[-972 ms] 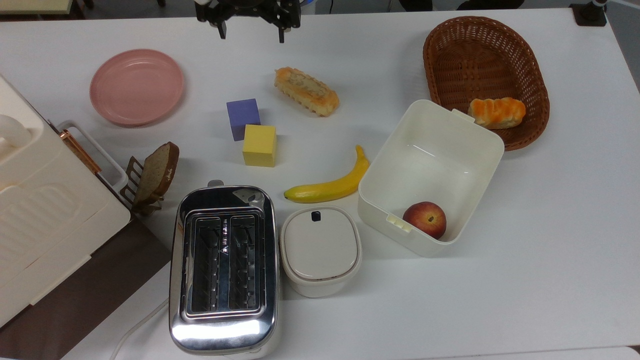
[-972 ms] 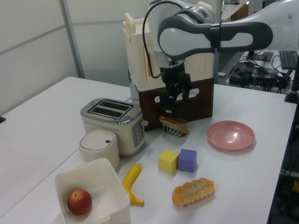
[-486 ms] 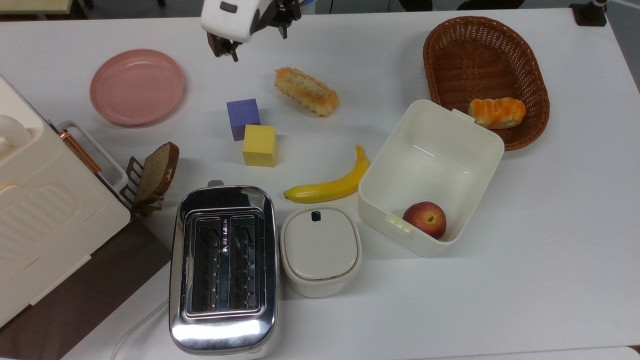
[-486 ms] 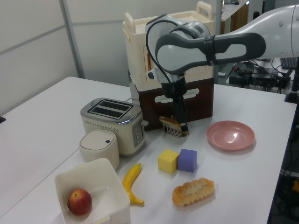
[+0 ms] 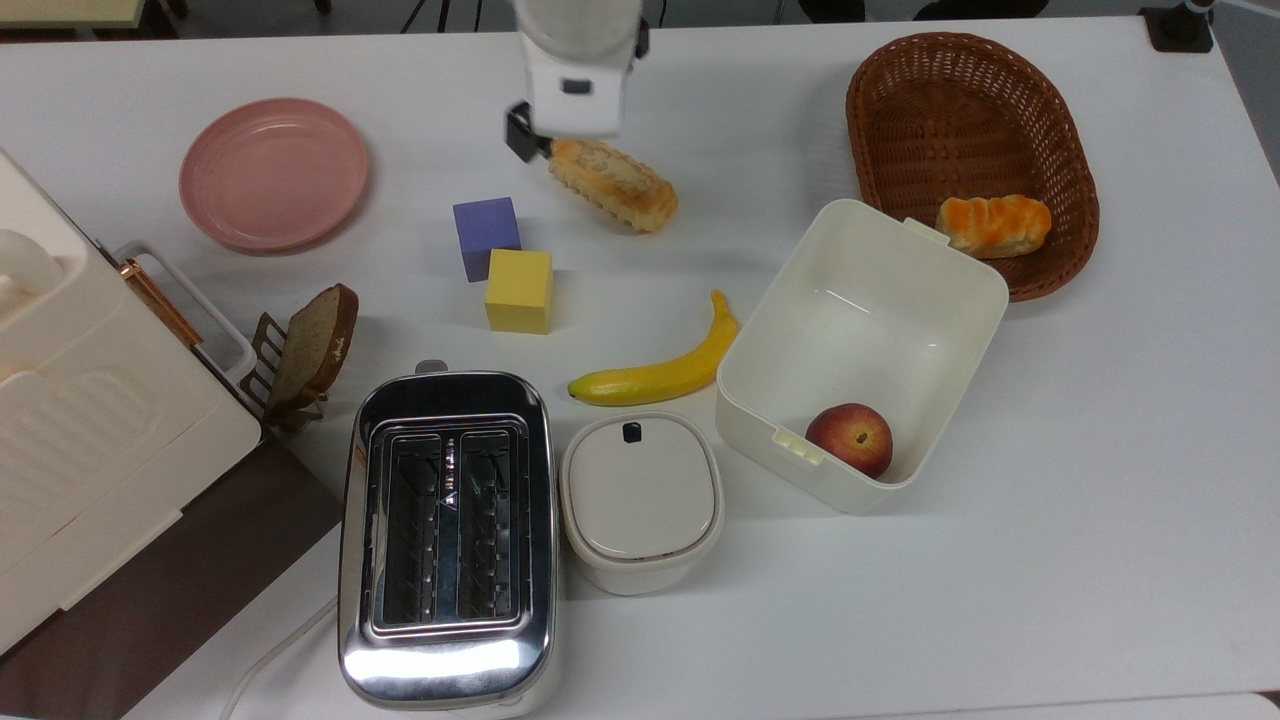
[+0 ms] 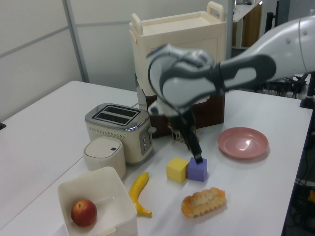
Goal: Put the bread in the basket
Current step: 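Move the gripper down over the long bread roll, then close the gripper on the bread roll and lift it, then carry the bread roll over the wicker basket and lower it, then open the gripper to release the roll into the basket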
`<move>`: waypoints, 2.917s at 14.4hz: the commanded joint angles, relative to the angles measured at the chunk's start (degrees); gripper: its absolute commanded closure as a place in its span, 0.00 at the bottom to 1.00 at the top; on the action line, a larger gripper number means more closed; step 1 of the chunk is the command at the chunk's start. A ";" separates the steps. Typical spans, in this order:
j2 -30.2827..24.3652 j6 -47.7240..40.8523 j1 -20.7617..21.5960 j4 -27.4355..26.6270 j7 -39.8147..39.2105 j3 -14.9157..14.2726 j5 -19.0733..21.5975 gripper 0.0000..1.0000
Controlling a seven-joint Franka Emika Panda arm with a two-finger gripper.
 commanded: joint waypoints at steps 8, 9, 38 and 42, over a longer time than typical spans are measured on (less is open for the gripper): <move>-1.44 20.83 5.40 -18.94 4.45 -0.51 -7.58 0.00; -1.27 21.19 5.84 -19.29 4.45 -0.51 -7.67 0.00; 15.61 5.98 35.72 14.19 72.12 -0.42 -0.02 0.00; 14.30 3.53 35.12 16.83 72.92 -0.51 -0.02 0.00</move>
